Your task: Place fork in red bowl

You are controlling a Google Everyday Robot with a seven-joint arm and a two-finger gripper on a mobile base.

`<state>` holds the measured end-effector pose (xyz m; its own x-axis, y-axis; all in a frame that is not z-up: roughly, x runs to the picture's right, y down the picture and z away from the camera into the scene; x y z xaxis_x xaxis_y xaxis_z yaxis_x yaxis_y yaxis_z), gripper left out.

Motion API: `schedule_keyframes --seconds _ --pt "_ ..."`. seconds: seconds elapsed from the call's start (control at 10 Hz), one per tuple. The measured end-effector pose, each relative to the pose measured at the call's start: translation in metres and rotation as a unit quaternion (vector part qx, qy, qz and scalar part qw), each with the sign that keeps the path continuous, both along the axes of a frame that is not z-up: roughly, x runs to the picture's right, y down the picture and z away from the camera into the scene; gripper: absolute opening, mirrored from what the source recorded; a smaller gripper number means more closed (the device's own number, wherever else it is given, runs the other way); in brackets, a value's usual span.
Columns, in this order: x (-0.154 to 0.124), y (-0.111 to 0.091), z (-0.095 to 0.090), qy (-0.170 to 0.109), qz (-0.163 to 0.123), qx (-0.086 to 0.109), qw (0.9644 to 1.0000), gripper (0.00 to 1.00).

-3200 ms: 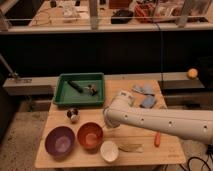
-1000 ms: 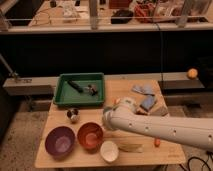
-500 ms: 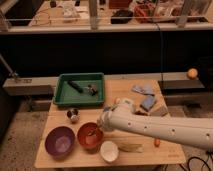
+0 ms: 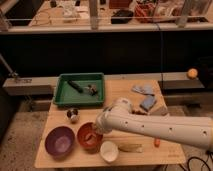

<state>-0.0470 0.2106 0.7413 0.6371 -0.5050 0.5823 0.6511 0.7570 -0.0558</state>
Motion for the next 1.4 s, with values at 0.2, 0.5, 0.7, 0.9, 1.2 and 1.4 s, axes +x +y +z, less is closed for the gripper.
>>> schedule_keyframes --seconds 0.2,0.5,0.7,0.9,1.2,1.4 --pt "-0.008 0.004 -0.003 -0.004 -0.020 0.007 0.9998 0.48" --pt "-0.016 0.010 -0.007 0.004 -0.041 0.018 0.9990 0.78" --pt "-0.017 0.010 -0.008 0.006 -0.049 0.023 0.9985 0.80" --pt "-0.019 0.011 -0.008 0.008 -0.058 0.028 0.9979 0.80" --pt "-0.018 0.010 -0.008 0.017 -0.054 0.035 0.9978 0.80" --pt "-0.018 0.008 -0.009 0.029 -0.043 0.043 0.9977 0.80"
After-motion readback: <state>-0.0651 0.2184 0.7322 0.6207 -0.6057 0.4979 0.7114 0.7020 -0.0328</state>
